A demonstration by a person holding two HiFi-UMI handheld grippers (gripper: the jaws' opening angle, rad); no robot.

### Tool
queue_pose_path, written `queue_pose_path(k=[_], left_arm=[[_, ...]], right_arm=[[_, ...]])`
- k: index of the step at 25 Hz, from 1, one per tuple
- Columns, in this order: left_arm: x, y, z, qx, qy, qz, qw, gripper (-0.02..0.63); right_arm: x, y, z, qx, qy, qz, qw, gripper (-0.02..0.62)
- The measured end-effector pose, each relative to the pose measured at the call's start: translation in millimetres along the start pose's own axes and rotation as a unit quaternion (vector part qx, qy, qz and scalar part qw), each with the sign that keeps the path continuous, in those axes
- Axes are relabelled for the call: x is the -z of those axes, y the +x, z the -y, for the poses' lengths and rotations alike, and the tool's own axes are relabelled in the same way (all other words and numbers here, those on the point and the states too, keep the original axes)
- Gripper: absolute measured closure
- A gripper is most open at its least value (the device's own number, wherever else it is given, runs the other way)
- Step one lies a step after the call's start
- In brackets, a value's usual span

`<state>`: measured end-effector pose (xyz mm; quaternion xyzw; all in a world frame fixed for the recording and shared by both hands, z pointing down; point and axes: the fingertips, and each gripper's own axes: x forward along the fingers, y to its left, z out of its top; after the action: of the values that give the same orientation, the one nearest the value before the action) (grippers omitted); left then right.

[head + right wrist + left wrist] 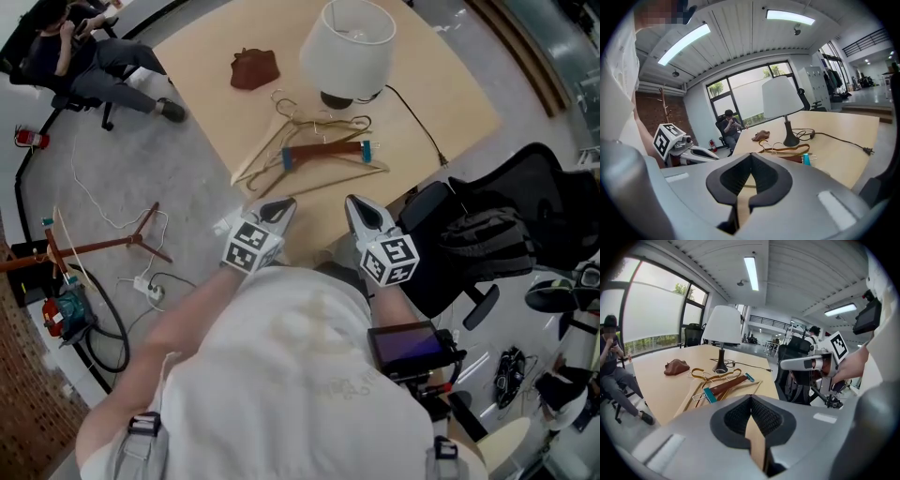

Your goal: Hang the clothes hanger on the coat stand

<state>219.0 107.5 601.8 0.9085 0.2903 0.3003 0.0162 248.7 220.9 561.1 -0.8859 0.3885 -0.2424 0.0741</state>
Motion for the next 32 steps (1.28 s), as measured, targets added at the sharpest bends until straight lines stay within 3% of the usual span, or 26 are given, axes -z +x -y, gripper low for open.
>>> queue_pose_path(k=[3, 5, 9, 14, 18, 24, 29, 32], left_arm=[[-0.6, 17.9, -5.0, -0.014, 0.027, -0.027, 0.9992, 0.604], [2.1, 32.9, -6.1, -0.018, 0.065, -0.057, 0.9961, 0.604], [9.8, 69.4, -14.6, -0.02, 0.161, -0.123, 0.9791, 0.601], [-7.4, 100.9, -51.8, -0.066, 0.218, -0.165, 0.9597, 0.561], [-19.2, 121.6, -71.3, -0.083, 0.278, -0.199, 0.936, 0.521], [-6.3, 148.7, -82.7, -0.054, 0.356, -0.285, 0.8887, 0.418], [7.4, 159.3, -91.1, -0.038, 0.381, -0.336, 0.8606, 0.423], [14.5, 163.2, -93.0, -0.041, 0.392, -0.351, 0.8494, 0.455]], right_arm=[[-5.1, 9.9, 14.6, -0.018, 0.001, -0.005, 1.0, 0.582], [-3.6, 14.1, 23.5, -0.03, 0.007, -0.01, 0.999, 0.581], [3.8, 21.4, 43.0, -0.049, 0.017, -0.022, 0.998, 0.581], [0.9, 26.1, 66.3, -0.064, 0.037, -0.02, 0.997, 0.582], [-9.0, 26.5, 87.8, -0.066, 0.051, -0.012, 0.996, 0.581], [-12.1, 27.2, 110.3, -0.073, 0.056, -0.018, 0.996, 0.581], [-13.1, 27.6, 115.7, -0.085, 0.057, -0.022, 0.994, 0.581], [-13.3, 26.5, 122.9, -0.087, 0.058, -0.024, 0.994, 0.581]])
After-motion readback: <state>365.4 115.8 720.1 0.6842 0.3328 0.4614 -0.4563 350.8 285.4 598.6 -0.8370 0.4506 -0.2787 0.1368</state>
